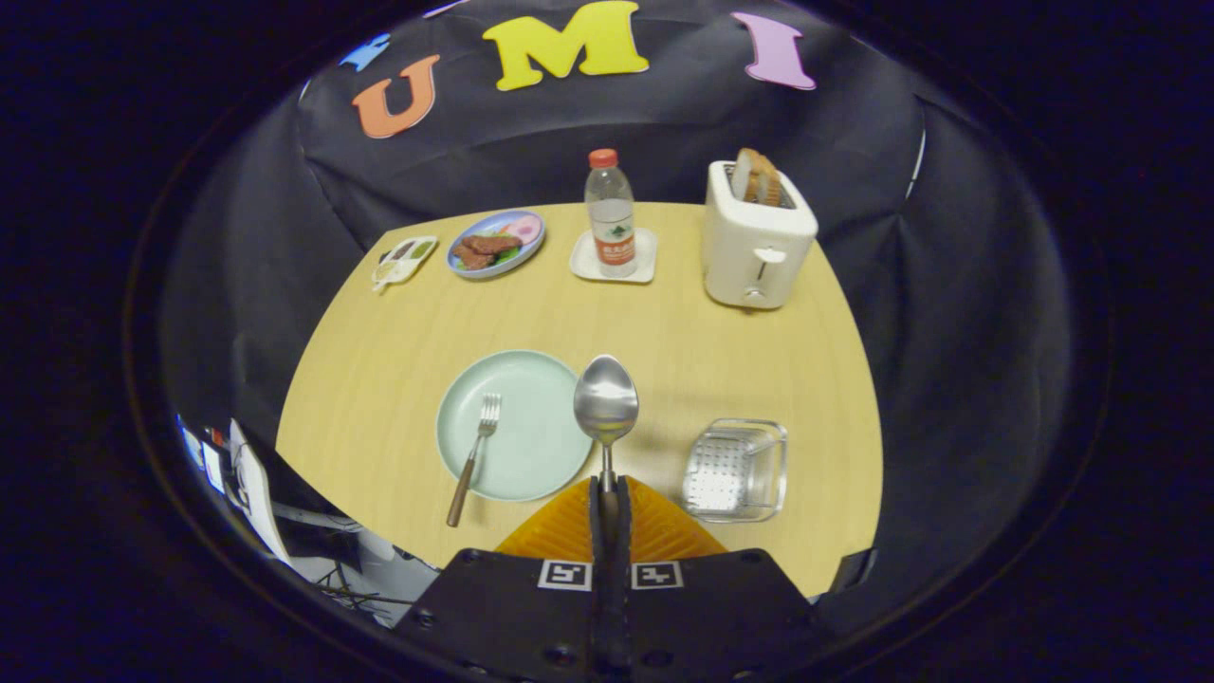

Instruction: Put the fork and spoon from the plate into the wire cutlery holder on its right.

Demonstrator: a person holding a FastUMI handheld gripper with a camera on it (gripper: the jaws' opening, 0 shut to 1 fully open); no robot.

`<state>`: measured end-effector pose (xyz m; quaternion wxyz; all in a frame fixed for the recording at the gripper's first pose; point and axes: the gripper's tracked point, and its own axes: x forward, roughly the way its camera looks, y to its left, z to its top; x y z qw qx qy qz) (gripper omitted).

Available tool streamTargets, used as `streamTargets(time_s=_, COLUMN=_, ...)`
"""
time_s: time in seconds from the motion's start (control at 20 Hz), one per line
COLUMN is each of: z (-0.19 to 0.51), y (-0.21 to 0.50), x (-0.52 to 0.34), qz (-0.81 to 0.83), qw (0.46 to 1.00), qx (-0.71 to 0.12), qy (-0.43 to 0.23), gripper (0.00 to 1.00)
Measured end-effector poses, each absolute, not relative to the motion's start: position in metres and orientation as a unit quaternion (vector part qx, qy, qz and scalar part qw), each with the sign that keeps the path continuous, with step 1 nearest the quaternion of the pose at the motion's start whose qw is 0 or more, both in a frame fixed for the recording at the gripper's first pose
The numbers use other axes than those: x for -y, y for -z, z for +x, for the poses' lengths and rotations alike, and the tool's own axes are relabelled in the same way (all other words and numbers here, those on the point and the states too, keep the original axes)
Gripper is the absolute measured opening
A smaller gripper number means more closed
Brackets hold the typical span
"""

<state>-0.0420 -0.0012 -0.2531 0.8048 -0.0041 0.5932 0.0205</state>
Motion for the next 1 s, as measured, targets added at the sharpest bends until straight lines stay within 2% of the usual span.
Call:
streamTargets(time_s=0.2, z=-0.071, y=0.245, x=0.047, qz=0.009, qw=0.761, qx=-0.648, qy=0.014, gripper=0.01)
streamTargets(time_s=0.45, z=-0.089, y=0.268, x=0.060, qz=0.034, qw=0.715, qx=-0.698, qy=0.022, gripper=0.00)
streamTargets(time_s=1.0, z=-0.076, y=0.298, x=0.065, qz=0.076, qw=0.681, qx=-0.726, qy=0.058, gripper=0.04)
